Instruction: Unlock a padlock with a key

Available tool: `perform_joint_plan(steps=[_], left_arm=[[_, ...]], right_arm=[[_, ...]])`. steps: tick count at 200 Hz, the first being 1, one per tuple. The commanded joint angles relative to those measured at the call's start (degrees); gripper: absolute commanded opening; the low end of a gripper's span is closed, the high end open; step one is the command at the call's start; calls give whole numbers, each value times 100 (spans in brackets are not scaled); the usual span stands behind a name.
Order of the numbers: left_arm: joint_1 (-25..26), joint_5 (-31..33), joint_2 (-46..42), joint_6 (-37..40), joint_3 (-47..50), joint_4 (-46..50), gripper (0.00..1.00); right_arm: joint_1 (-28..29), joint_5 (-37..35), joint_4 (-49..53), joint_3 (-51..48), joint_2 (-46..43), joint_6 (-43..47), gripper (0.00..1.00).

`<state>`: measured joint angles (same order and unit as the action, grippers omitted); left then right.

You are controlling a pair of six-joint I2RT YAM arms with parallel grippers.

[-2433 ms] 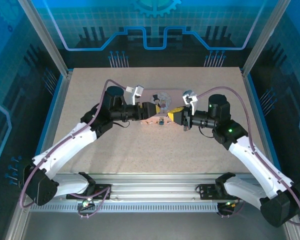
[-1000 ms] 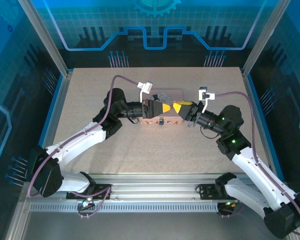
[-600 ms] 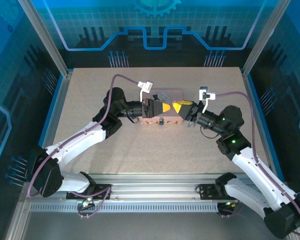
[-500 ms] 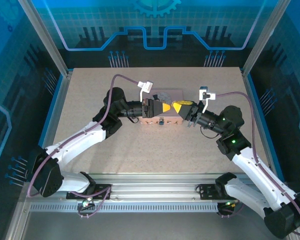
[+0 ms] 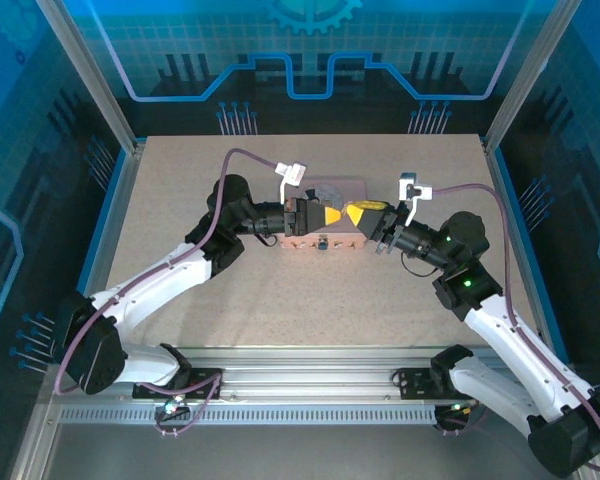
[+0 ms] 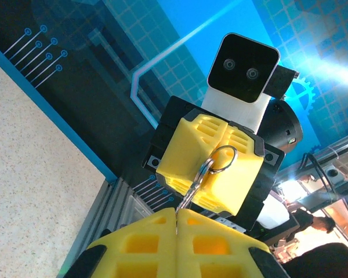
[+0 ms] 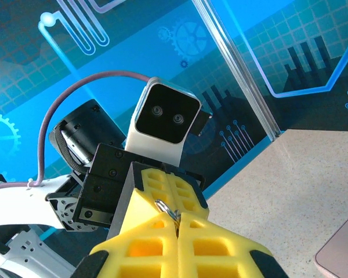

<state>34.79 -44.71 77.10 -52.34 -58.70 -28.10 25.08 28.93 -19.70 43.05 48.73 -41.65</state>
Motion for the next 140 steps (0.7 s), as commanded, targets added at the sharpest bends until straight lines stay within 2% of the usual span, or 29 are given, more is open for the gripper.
perform_joint_plan(steps=[1,8,16,20,64,74,96,140], left_arm=[[55,-182,-219,258,-257,-38,0],[55,-185,-238,265,-256,-30,0],[54,-167,-257,268,-256,-12,14],[50,-151,-276,267,-256,-3,17],[54,-198,-283,241,-255,-73,18],[55,-202,-283,235,-256,-65,21],[54,-192,-283,235,-252,-64,34],[55,-216,-290,206,-256,-130,32]], right_arm=[[42,25,54,-110,-72,-35,0],[47,38,55,-106,-74,-39,0],[42,43,41,-121,-74,-56,0],[39,43,25,-125,-68,-73,0],[45,87,-139,-200,-56,-178,0],[45,78,-123,-196,-65,-178,0],[48,139,-172,-204,-49,-240,0],[49,120,-205,-224,-58,-285,0]])
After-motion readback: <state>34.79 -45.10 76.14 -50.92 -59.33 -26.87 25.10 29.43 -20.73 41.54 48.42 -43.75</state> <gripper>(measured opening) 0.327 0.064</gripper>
